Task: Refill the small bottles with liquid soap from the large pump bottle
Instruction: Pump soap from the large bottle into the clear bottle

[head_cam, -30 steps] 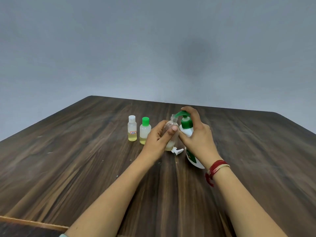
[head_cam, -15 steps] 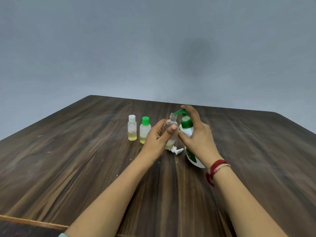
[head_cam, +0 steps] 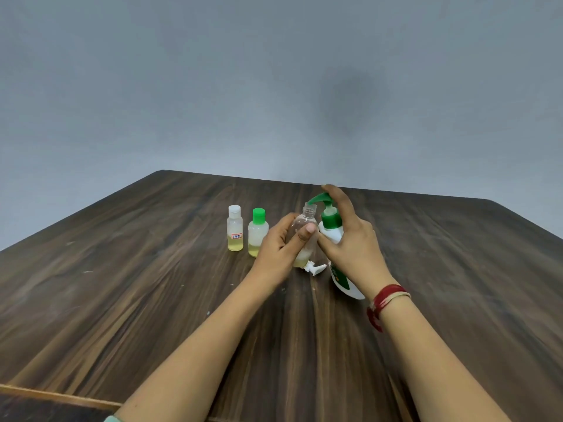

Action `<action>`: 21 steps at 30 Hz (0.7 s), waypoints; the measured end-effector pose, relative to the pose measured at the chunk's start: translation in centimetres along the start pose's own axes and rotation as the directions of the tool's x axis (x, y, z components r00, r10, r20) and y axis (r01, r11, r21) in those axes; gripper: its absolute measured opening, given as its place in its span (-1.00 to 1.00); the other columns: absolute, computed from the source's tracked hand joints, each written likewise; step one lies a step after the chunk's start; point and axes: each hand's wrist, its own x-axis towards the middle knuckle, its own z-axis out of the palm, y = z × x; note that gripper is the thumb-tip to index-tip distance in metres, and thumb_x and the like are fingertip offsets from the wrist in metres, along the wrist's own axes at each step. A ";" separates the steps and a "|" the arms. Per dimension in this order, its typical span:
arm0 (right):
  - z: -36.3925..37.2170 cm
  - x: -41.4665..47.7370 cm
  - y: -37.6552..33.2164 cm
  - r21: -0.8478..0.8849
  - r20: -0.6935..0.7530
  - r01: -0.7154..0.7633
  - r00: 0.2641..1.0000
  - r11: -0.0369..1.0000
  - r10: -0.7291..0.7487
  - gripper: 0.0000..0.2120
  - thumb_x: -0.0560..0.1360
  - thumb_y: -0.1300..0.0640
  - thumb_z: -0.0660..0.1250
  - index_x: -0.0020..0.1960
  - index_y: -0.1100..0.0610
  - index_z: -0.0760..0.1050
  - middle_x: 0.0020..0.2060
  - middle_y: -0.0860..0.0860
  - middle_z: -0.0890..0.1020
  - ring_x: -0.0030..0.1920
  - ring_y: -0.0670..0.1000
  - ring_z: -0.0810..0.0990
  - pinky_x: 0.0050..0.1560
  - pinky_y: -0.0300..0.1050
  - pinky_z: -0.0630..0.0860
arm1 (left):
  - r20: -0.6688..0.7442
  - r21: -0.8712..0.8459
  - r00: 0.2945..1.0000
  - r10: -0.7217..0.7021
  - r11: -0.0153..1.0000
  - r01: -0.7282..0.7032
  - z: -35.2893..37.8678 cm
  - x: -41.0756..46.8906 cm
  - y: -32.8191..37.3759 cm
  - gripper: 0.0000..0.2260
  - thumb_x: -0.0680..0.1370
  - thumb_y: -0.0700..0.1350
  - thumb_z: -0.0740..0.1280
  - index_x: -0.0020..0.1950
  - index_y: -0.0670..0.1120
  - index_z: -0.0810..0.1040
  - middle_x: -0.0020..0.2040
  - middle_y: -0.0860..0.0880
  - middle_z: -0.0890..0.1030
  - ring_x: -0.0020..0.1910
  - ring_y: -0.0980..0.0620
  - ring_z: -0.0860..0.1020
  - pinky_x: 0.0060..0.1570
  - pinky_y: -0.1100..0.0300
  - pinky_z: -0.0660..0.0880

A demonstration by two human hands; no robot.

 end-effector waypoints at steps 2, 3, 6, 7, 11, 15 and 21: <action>0.0 0.0 0.0 -0.001 -0.009 0.001 1.000 1.000 -0.001 -0.36 0.51 0.05 0.41 0.38 -0.31 0.11 0.10 -0.05 0.60 -0.05 -0.03 0.60 0.02 -0.13 0.54 | -0.002 -0.008 1.000 0.002 1.000 -0.002 0.0 0.0 0.0 -0.70 0.46 0.20 0.28 0.00 0.02 0.56 -0.09 0.03 0.62 -0.05 0.13 0.57 -0.03 0.26 0.46; 0.1 0.0 0.0 0.002 -0.016 0.001 1.000 1.000 -0.001 -0.37 0.51 0.06 0.42 0.37 -0.30 0.12 0.09 -0.05 0.61 -0.06 -0.02 0.60 0.01 -0.13 0.54 | -0.004 -0.010 1.000 0.001 1.000 -0.001 0.0 0.0 0.0 -0.70 0.46 0.20 0.28 0.00 0.02 0.56 -0.09 0.03 0.61 -0.05 0.13 0.57 -0.03 0.27 0.46; 0.2 0.0 0.0 0.008 -0.034 0.004 0.999 1.000 -0.003 -0.42 0.50 0.08 0.43 0.33 -0.27 0.18 0.05 -0.08 0.61 -0.07 -0.02 0.60 -0.01 -0.11 0.55 | -0.002 0.003 1.000 -0.007 1.000 0.007 -0.1 0.0 0.0 -0.68 0.45 0.22 0.28 -0.01 0.02 0.56 -0.13 0.08 0.61 -0.07 0.15 0.56 -0.08 0.30 0.46; 0.3 0.1 0.0 0.013 -0.040 0.001 0.999 1.000 -0.001 -0.44 0.49 0.09 0.43 0.30 -0.26 0.20 0.03 -0.09 0.61 -0.07 -0.03 0.60 -0.01 -0.09 0.56 | 0.002 0.008 1.000 -0.011 1.000 0.011 -0.1 0.0 0.0 -0.68 0.45 0.23 0.28 -0.01 0.01 0.56 -0.14 0.08 0.61 -0.09 0.15 0.56 -0.09 0.29 0.46; 0.2 0.0 0.1 0.034 -0.047 -0.008 0.999 0.999 0.009 -0.49 0.48 0.11 0.44 0.24 -0.23 0.23 -0.01 -0.10 0.61 -0.08 -0.03 0.61 -0.02 -0.04 0.58 | 0.010 -0.002 1.000 -0.011 1.000 0.011 0.1 -0.1 -0.1 -0.67 0.45 0.21 0.29 -0.02 -0.03 0.56 -0.16 0.07 0.61 -0.11 0.16 0.56 -0.10 0.29 0.46; 0.0 -0.1 -0.2 0.001 -0.016 -0.001 1.000 1.000 0.001 -0.43 0.50 0.09 0.41 0.33 -0.26 0.18 0.05 -0.08 0.61 -0.07 -0.02 0.60 0.03 -0.01 0.58 | -0.001 -0.004 1.000 -0.011 1.000 0.011 0.0 0.0 0.0 -0.68 0.44 0.23 0.29 0.00 0.02 0.56 -0.12 0.06 0.62 -0.07 0.12 0.57 -0.06 0.22 0.47; 0.0 0.0 -0.2 -0.017 0.015 -0.019 1.000 1.000 0.019 -0.37 0.52 0.08 0.39 0.43 -0.27 0.13 0.14 -0.04 0.59 0.00 -0.02 0.60 0.10 -0.09 0.54 | -0.003 0.008 1.000 -0.003 1.000 0.003 -0.1 0.1 0.1 -0.70 0.45 0.22 0.28 -0.01 0.04 0.56 -0.14 0.13 0.62 -0.07 0.18 0.57 -0.07 0.31 0.47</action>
